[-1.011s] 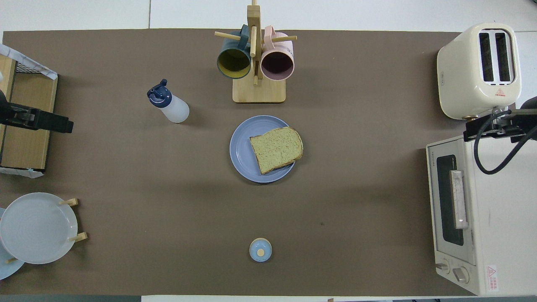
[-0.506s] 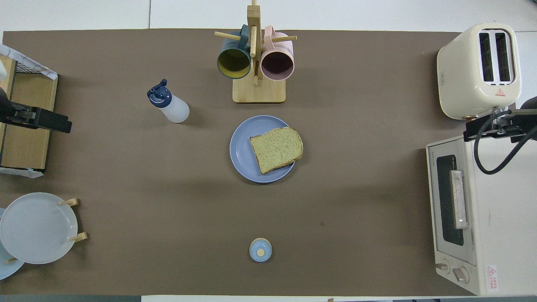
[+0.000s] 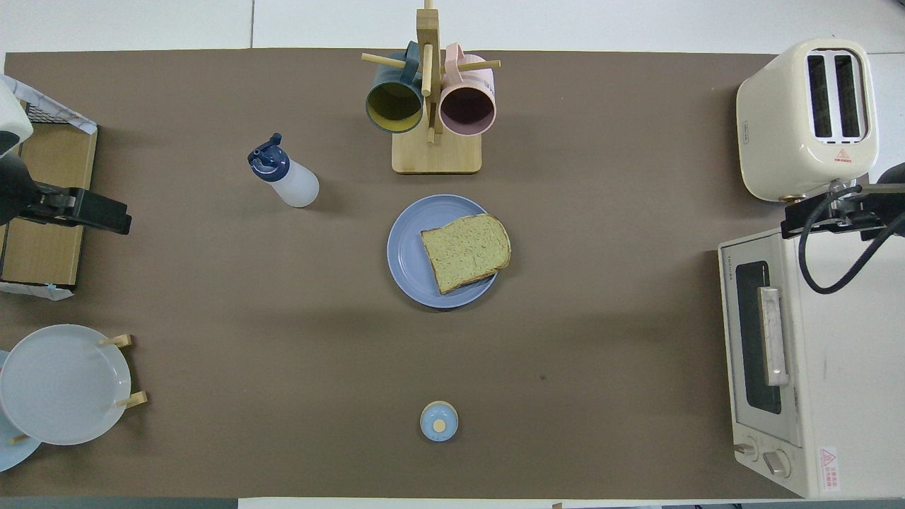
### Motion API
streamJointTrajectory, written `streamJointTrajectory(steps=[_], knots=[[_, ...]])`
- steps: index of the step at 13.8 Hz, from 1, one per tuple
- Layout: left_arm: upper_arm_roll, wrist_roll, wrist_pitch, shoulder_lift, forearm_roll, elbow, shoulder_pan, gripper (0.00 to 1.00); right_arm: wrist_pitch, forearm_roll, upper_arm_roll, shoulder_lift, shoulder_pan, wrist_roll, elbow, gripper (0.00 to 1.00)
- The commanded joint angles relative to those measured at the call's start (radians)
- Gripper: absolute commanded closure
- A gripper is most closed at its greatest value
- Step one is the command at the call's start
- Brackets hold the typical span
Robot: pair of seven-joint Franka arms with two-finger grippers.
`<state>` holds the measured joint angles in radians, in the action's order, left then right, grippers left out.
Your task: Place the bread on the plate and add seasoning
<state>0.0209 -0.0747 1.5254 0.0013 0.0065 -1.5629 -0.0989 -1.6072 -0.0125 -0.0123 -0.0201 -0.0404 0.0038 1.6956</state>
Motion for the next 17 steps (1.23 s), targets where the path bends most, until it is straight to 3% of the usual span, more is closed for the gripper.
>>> streamJointTrajectory(steps=[1, 7, 17], knots=[[-0.010, 0.120, -0.028, -0.011, 0.021, 0.001, -0.022, 0.00, 0.007, -0.011, 0.008, -0.012, -0.012, -0.022, 0.007, 0.00], [-0.038, 0.194, 0.010, -0.012, -0.017, -0.003, -0.022, 0.00, 0.007, -0.011, 0.008, -0.012, -0.012, -0.022, 0.007, 0.00], [-0.007, 0.150, 0.015, -0.011, -0.020, 0.003, 0.027, 0.00, 0.007, -0.011, 0.008, -0.012, -0.012, -0.022, 0.007, 0.00]])
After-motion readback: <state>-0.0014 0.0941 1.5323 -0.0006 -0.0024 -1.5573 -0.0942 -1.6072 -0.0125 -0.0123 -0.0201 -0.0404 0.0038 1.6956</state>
